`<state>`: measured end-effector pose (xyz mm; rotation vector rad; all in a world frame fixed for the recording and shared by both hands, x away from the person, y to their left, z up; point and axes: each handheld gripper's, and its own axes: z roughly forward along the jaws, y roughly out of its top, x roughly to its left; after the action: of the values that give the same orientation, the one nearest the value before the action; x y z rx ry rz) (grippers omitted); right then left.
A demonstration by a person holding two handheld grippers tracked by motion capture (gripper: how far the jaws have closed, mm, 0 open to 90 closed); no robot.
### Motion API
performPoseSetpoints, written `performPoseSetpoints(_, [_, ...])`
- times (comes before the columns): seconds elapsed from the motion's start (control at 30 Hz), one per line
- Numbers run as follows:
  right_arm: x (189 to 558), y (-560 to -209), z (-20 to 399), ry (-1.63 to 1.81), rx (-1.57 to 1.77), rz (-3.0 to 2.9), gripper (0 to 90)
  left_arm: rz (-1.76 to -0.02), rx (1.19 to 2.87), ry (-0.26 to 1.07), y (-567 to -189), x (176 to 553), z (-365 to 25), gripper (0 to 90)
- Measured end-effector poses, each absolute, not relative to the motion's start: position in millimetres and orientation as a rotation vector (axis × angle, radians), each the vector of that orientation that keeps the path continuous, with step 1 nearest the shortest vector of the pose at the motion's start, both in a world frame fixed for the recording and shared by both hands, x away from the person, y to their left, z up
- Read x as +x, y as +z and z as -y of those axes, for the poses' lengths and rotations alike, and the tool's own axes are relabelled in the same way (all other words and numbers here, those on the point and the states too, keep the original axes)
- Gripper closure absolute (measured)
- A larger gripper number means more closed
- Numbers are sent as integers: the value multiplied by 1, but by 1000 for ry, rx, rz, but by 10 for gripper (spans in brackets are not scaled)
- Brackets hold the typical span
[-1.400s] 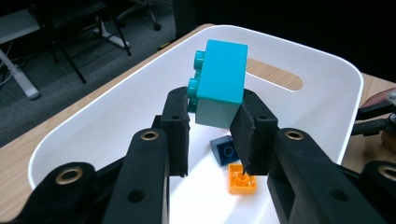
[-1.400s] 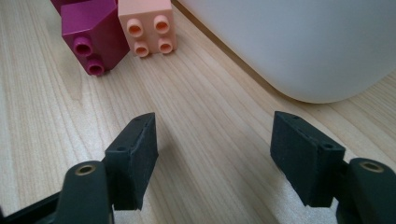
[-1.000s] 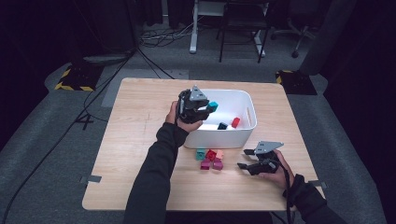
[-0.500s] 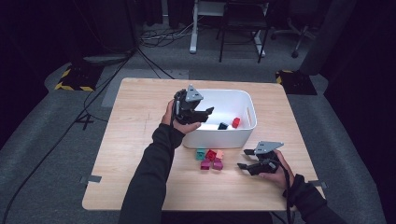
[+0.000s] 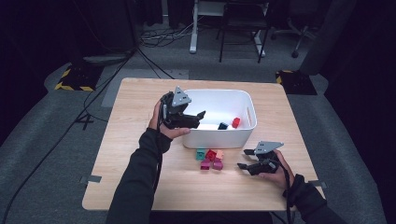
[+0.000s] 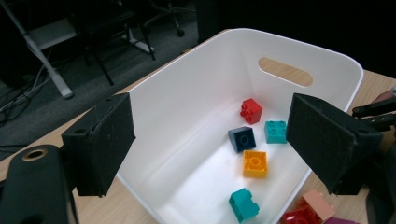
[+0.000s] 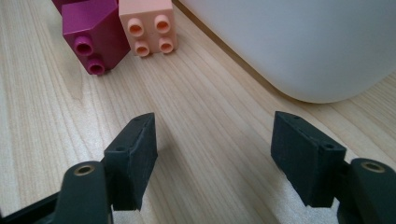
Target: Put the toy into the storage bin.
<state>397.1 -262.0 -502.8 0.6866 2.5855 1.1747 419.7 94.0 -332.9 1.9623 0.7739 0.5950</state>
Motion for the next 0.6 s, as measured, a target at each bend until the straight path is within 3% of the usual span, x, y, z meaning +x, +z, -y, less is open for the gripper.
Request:
performPoseSetpoints(0.2, [397,-503,262,1175,687,-2586,317,-789,1959,645,-335,408,-111,161])
performPoseSetpoints(0.6, [397,-503,262,1175,686,-2585,317,-808,1979,620,-368,376,-127,165])
